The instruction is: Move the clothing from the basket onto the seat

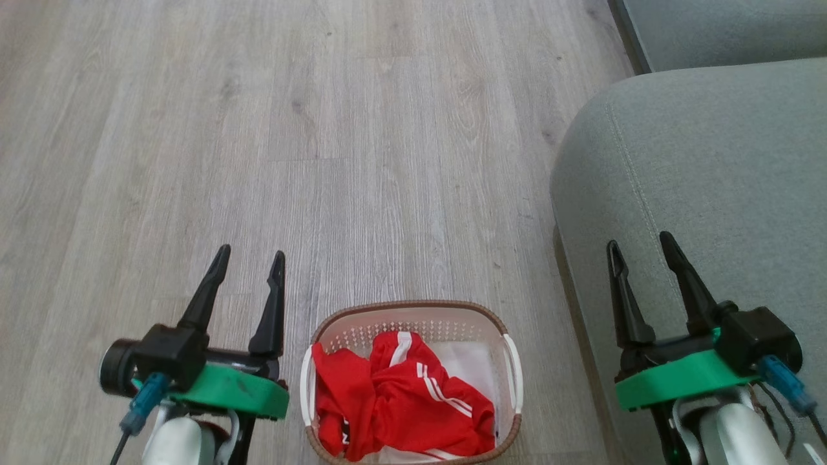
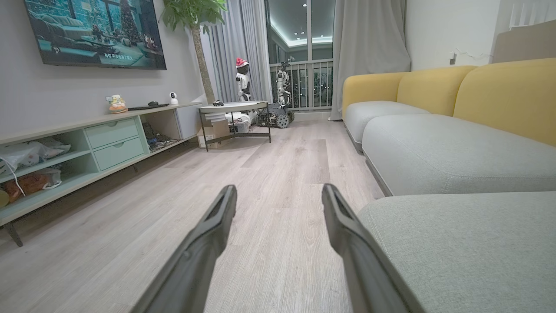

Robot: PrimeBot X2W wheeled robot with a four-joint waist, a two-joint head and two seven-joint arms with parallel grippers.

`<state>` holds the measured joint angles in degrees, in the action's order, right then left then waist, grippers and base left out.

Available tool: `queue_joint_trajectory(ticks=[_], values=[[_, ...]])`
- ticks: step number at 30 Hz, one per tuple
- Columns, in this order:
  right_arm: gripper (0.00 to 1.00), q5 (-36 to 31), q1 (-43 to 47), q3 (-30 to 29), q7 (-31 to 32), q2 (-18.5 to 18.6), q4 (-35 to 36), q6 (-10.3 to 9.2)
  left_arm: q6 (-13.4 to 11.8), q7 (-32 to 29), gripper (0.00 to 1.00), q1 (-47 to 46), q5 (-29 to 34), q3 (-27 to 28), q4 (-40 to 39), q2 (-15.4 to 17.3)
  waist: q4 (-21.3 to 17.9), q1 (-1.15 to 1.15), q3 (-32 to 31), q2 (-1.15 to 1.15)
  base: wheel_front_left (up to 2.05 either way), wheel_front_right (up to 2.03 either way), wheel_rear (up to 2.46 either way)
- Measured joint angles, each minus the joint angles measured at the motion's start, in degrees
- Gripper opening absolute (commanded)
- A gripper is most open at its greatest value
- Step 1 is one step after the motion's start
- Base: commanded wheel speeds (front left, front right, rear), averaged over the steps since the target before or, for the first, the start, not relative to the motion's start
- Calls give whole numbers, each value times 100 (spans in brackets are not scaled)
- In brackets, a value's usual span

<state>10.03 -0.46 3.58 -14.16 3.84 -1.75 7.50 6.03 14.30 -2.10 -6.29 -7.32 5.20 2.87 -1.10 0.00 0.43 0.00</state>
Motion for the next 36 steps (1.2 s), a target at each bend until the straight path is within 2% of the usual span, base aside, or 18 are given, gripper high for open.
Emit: queue_joint_trajectory(ticks=[19,36], values=[[100,64,-73,-69,3,5,15,0,2,14,100,-107,-154,4,122,-3,-177,0,281,0,0,0,0],[100,260,-765,-105,21,152,278,0,52,14,100,-788,-323,-169,843,-5,-513,0,1092,0,0,0,0]])
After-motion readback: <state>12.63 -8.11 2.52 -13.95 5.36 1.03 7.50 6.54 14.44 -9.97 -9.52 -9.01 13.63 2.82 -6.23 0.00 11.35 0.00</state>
